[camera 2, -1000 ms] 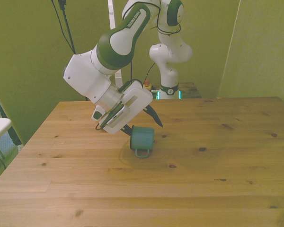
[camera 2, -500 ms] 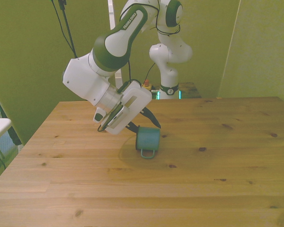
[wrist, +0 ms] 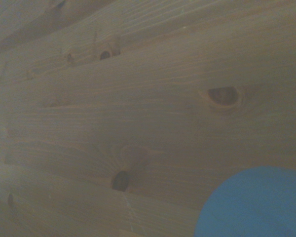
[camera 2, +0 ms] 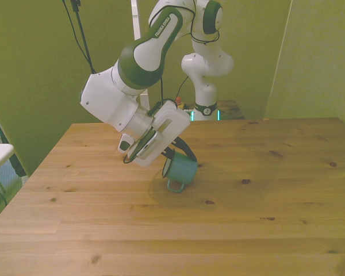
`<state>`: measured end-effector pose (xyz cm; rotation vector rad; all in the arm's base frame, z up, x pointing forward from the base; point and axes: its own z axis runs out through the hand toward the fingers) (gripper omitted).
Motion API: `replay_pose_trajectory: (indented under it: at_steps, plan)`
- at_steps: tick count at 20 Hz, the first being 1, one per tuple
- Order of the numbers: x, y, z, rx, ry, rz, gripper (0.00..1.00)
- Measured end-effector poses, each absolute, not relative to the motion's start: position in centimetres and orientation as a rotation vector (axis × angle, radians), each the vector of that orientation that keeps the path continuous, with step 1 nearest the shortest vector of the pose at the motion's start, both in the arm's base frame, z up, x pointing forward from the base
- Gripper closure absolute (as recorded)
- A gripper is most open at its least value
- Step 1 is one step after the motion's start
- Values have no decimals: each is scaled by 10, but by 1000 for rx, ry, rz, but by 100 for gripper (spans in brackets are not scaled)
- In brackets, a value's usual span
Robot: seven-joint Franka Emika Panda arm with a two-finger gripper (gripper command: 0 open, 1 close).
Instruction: Flip the mug upright
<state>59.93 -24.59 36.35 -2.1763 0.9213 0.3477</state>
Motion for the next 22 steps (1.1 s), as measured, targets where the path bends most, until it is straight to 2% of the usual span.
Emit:
replay_pose_trajectory:
  at_steps: [5, 11, 15, 22]
  plan:
    - [604, -243, 382, -2202, 932, 321, 100]
    - [605, -217, 429, -2382, 1003, 185, 100]
    - [587, -176, 450, -2544, 1094, 54, 100]
    - [542, -128, 464, -2703, 1270, -170, 100]
